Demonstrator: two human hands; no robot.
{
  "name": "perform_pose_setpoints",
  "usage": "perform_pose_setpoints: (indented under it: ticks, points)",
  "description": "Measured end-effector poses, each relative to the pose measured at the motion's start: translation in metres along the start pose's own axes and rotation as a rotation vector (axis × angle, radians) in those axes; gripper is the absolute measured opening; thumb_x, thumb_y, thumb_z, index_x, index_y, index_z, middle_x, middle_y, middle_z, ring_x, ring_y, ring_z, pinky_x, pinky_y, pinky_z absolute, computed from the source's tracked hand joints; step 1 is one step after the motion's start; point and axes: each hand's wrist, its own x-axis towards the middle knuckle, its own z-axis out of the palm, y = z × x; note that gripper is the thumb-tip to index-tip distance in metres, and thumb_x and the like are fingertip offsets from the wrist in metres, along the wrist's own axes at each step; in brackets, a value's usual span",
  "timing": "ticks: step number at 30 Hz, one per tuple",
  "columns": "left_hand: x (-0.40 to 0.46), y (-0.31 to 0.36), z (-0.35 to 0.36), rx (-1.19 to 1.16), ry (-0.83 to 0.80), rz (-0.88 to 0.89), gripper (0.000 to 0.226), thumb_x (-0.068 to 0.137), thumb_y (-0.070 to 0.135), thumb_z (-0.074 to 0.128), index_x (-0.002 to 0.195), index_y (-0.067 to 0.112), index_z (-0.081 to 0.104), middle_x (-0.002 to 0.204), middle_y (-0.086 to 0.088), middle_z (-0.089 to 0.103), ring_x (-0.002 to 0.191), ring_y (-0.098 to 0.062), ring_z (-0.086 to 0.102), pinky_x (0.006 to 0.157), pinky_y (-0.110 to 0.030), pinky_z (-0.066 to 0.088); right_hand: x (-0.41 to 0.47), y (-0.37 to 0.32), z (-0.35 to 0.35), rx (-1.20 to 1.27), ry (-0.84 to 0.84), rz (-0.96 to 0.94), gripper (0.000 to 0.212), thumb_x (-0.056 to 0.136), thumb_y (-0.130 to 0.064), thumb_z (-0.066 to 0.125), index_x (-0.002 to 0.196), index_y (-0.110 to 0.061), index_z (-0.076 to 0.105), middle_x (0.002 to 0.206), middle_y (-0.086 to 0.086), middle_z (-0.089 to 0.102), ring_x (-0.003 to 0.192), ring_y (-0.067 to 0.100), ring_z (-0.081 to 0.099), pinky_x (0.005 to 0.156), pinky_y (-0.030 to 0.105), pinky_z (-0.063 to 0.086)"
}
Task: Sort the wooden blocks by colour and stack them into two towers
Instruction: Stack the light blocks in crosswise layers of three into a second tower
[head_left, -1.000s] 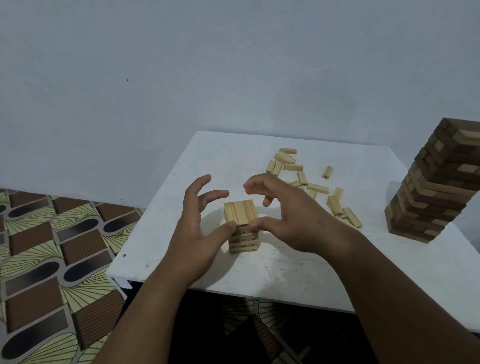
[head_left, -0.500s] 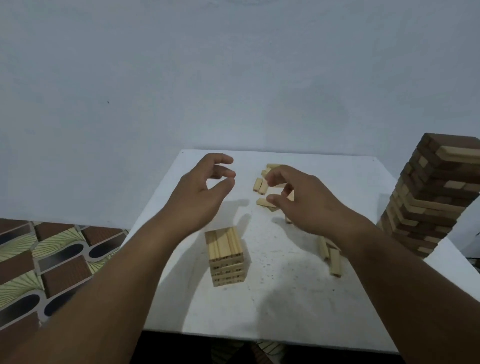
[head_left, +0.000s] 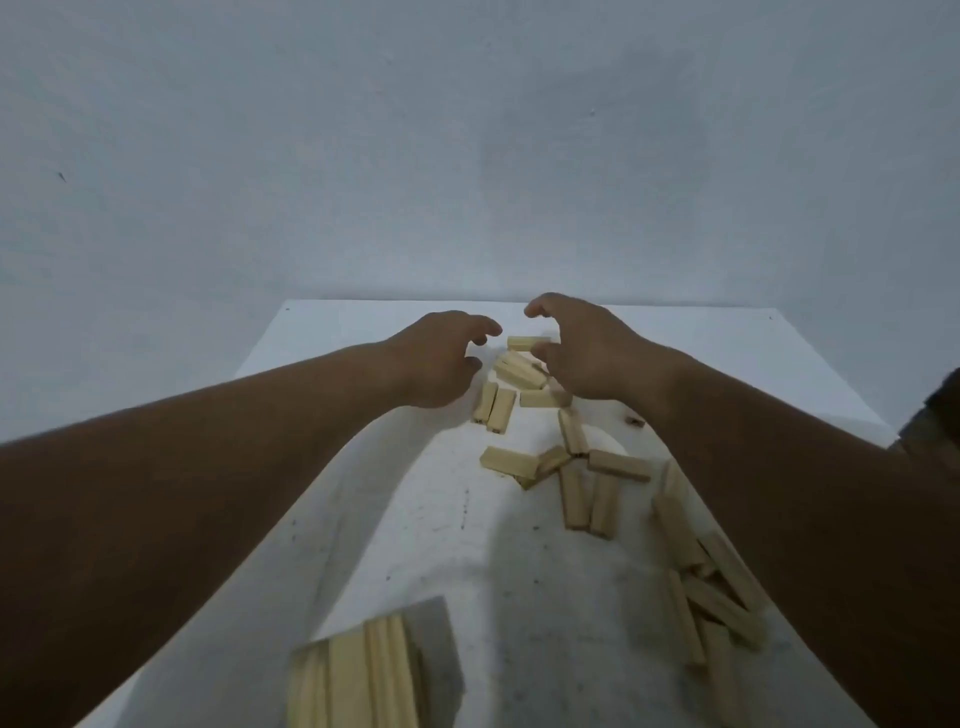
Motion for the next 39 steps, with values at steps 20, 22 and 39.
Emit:
perform_pose_setpoints:
  ticks: [20, 22, 39]
  points:
    - [-0.002, 0.016, -0.017, -0.255, 0.209, 0.084, 0.01, 0.088, 0.015, 0.071, 0.086, 0.024, 0.069, 0.088, 0.005, 0.07, 0.086, -0.013, 0.065, 0.075, -0.021, 0.052, -0.015, -0.009, -0.012, 0.086, 0.017, -0.123, 0.014, 0.086, -0.018, 0.074, 0.099, -0.021, 0.07, 0.09, -0.004, 0.066, 0.073, 0.011, 0.06, 0.057, 0.02, 0.041]
    - [-0.021, 0.033, -0.033, -0.312, 0.223, 0.073, 0.01, 0.089, 0.017, 0.068, 0.086, 0.027, 0.069, 0.087, 0.009, 0.07, 0.085, -0.009, 0.064, 0.071, -0.019, 0.049, -0.038, -0.017, -0.023, 0.128, 0.068, -0.13, 0.012, 0.087, -0.019, 0.072, 0.098, -0.024, 0.068, 0.087, -0.008, 0.065, 0.07, 0.008, 0.059, 0.056, 0.02, 0.04]
    - [-0.225, 0.155, 0.027, -0.706, 0.383, -0.182, 0.021, 0.09, 0.017, 0.064, 0.099, 0.036, 0.061, 0.091, 0.009, 0.066, 0.074, -0.007, 0.068, 0.062, -0.021, 0.048, -0.27, -0.032, 0.002, 0.682, 0.124, 0.051, 0.027, 0.084, -0.007, 0.075, 0.106, -0.02, 0.067, 0.084, 0.001, 0.075, 0.079, 0.013, 0.072, 0.08, 0.035, 0.059]
